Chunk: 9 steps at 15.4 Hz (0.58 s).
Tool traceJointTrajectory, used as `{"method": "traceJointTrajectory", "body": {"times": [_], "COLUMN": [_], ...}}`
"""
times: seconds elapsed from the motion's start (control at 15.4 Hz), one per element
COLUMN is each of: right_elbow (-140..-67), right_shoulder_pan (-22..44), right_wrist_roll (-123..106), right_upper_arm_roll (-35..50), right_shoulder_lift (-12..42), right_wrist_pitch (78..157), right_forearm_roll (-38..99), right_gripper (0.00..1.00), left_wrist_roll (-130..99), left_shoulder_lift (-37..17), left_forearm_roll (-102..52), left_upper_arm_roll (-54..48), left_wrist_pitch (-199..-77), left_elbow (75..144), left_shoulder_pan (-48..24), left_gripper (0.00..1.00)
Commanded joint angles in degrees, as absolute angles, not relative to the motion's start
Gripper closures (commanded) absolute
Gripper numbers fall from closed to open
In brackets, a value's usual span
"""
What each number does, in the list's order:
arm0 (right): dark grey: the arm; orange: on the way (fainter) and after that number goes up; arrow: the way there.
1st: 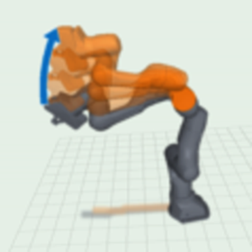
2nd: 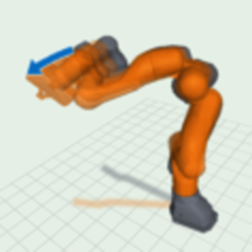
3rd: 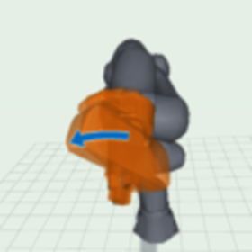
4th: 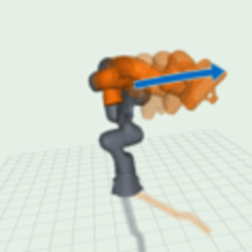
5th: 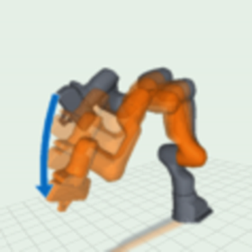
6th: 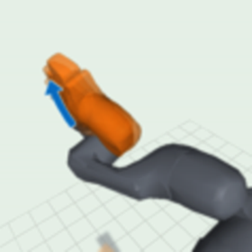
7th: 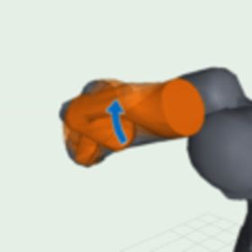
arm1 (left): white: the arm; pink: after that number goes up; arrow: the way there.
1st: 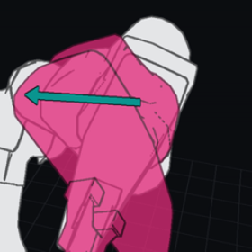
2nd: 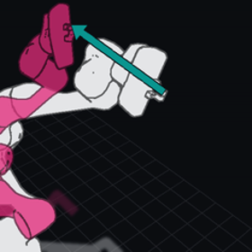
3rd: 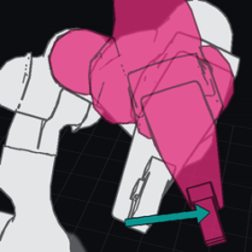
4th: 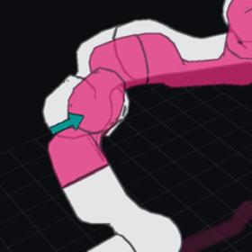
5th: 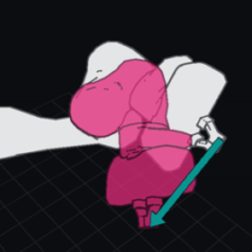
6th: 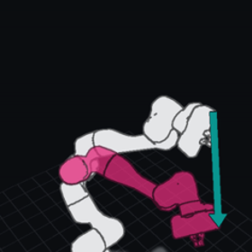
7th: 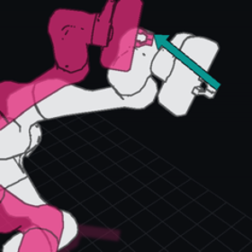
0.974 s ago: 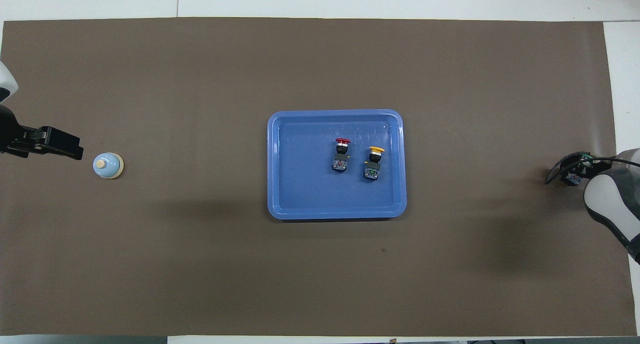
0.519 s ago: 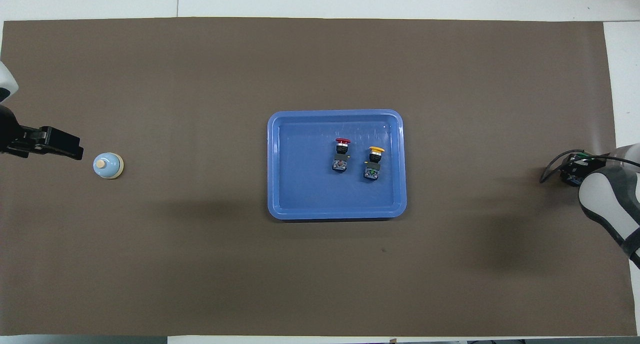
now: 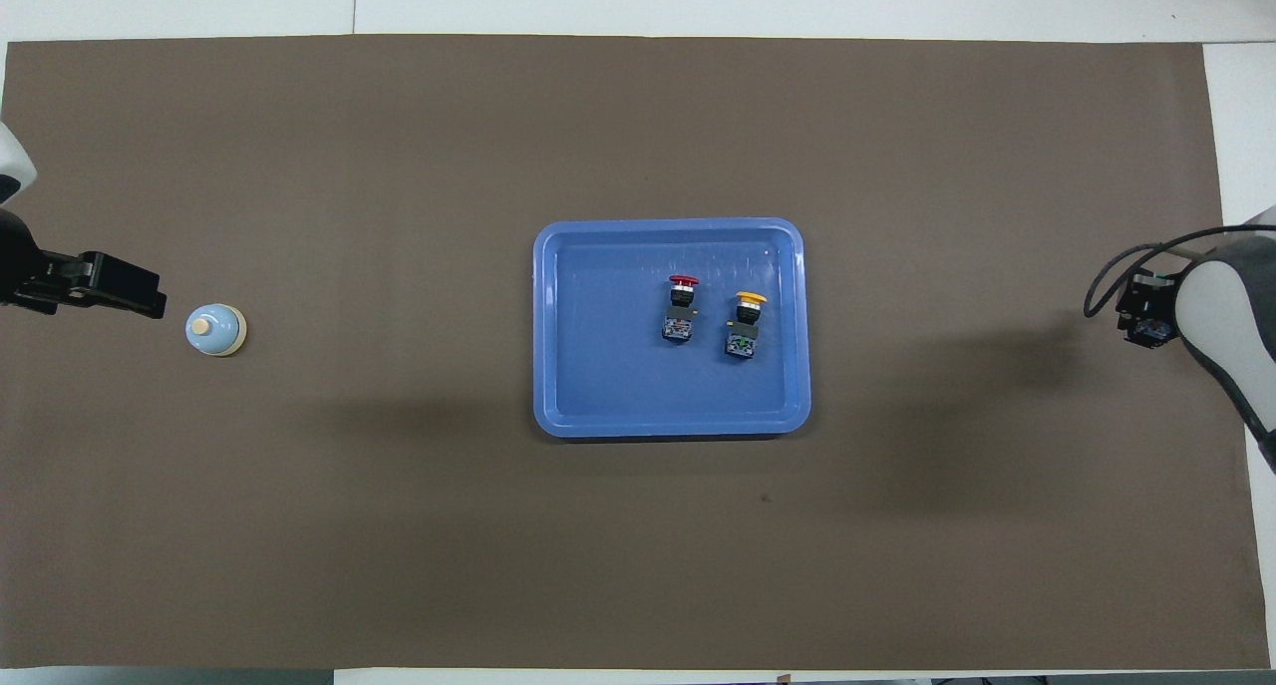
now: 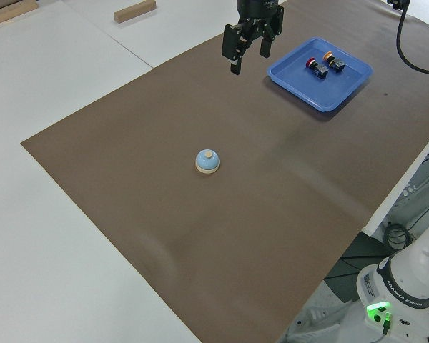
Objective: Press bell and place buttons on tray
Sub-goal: 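Carry the green button into the tray and release it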
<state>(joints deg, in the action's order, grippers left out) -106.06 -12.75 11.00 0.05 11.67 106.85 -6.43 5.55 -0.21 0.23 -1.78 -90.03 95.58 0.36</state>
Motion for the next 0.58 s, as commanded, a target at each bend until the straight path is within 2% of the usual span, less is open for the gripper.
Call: {"method": "traceJointTrajectory", "body": {"times": [0.0, 0.19, 0.26, 0.52], "right_elbow": [-95.74, -91.15, -91.14, -92.98], "right_shoulder_pan": [-5.65, 1.65, 4.37, 22.28], "right_wrist_roll": [12.38, 17.47, 20.19, 37.75], "right_upper_arm_roll": [0.35, 0.35, 0.35, 0.35], "right_shoulder_lift": [12.39, 13.01, 13.01, 13.53], "right_wrist_pitch": [95.74, 92.46, 93.16, 100.69], "right_forearm_roll": [-5.89, -0.2, 1.48, 3.77], "right_gripper": [1.0, 1.0, 1.0, 1.0], "left_wrist_roll": [5.1, 5.1, 5.1, 5.1], "left_shoulder_lift": [0.53, 0.53, 0.53, 0.53], "left_forearm_roll": [0.18, 0.18, 0.18, 0.18], "left_upper_arm_roll": [-1.67, -1.67, -1.67, -1.67], "left_wrist_pitch": [-89.3, -89.3, -89.3, -89.3], "left_elbow": [95.62, 95.63, 95.63, 95.62], "left_shoulder_pan": [0.44, 0.44, 0.44, 0.44], "left_gripper": [0.0, 0.0, 0.0, 0.0]}}
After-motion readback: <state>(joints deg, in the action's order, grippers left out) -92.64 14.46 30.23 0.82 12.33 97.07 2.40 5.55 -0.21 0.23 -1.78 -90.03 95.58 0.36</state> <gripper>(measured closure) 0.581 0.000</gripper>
